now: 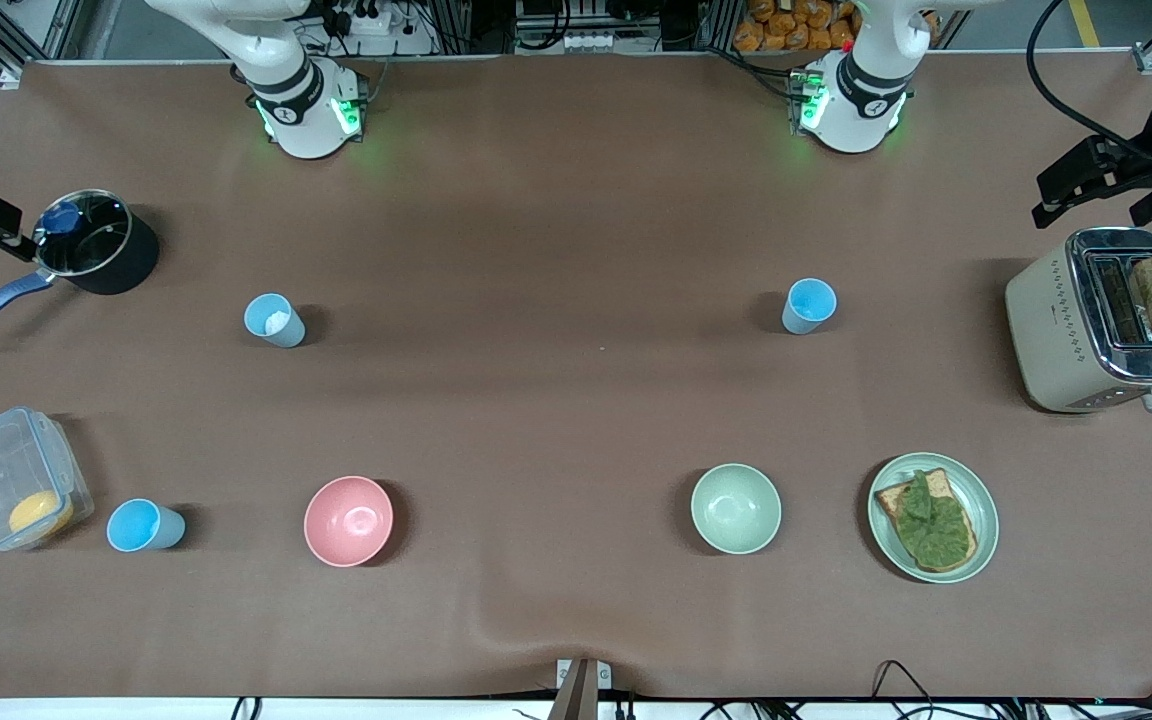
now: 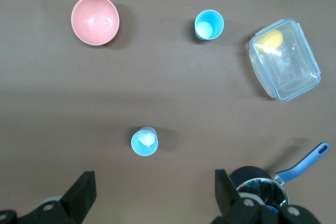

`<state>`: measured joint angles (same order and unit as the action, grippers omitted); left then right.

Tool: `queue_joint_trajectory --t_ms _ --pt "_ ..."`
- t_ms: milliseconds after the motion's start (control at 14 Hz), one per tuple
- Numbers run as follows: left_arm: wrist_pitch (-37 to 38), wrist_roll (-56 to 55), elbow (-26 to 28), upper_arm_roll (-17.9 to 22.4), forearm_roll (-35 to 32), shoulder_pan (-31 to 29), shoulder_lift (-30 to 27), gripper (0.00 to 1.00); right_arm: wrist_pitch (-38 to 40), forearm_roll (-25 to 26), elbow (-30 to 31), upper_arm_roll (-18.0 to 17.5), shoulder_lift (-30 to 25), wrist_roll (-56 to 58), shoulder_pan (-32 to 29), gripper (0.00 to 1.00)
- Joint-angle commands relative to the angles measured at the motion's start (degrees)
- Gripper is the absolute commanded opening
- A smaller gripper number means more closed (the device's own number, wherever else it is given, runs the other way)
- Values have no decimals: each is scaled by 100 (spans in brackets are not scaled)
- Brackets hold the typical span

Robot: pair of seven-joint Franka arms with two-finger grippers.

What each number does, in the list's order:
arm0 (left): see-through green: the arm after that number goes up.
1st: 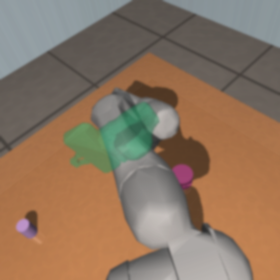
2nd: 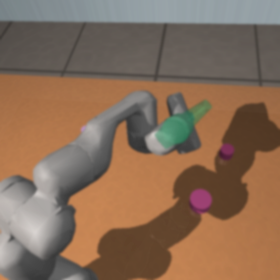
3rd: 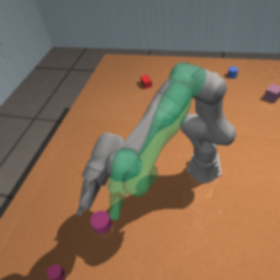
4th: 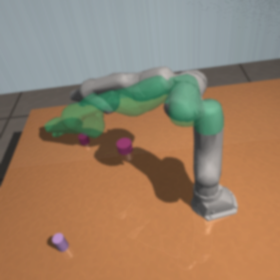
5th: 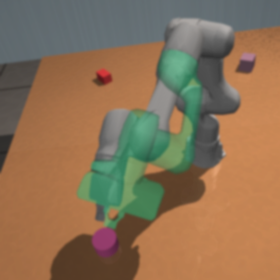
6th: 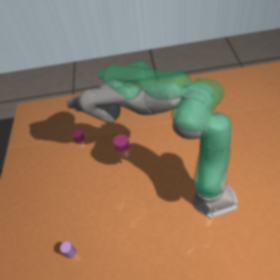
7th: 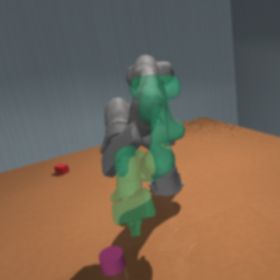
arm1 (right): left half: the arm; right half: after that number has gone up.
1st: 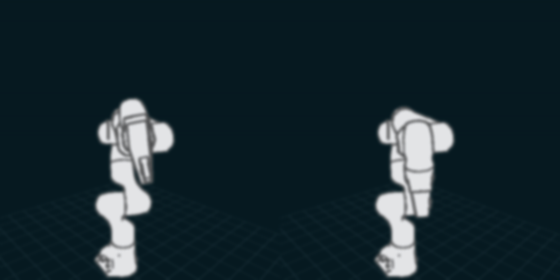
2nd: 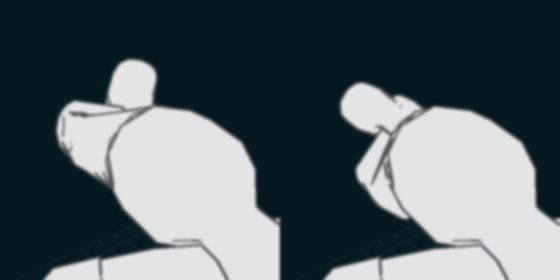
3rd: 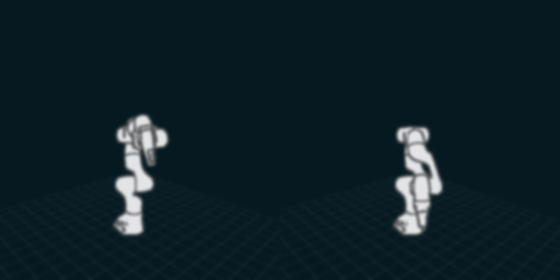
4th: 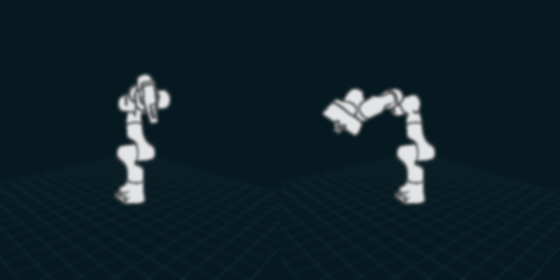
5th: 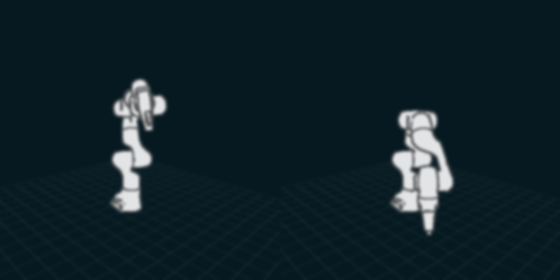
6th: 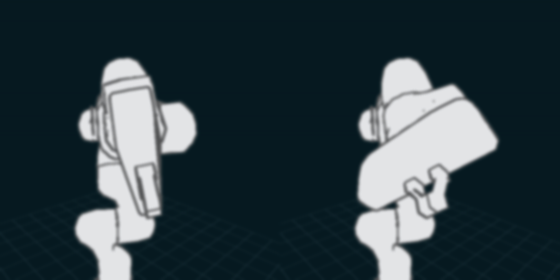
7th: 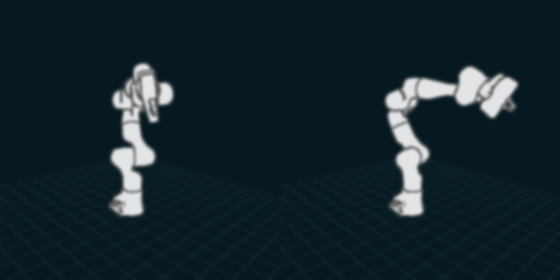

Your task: Stack blue cups with both arms

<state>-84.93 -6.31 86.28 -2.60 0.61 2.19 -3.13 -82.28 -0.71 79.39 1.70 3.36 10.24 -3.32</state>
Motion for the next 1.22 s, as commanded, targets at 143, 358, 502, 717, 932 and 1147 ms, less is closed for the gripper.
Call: queue_joint_trajectory --t_ms 143,358,502,717,932,1147 --pt "117 -90 -50 -30 -96 -51 -73 100 63 -26 33 -12 -63 48 -81 100" --pt "117 -99 -59 -30 -79 -60 -82 100 72 62 6 -3 -107 83 -116 100" --pt "117 -99 -59 -30 -79 -69 -82 100 159 54 6 -12 -72 127 -248 100" --pt "117 -90 -59 -39 -70 -60 -82 100 239 27 15 -21 -63 153 -240 100" --pt "117 -99 -59 -39 -70 -60 -91 100 308 10 50 -21 -63 171 -240 100" --pt "117 -107 -59 -39 -70 -60 -91 100 326 -26 42 -21 -54 171 -231 100"
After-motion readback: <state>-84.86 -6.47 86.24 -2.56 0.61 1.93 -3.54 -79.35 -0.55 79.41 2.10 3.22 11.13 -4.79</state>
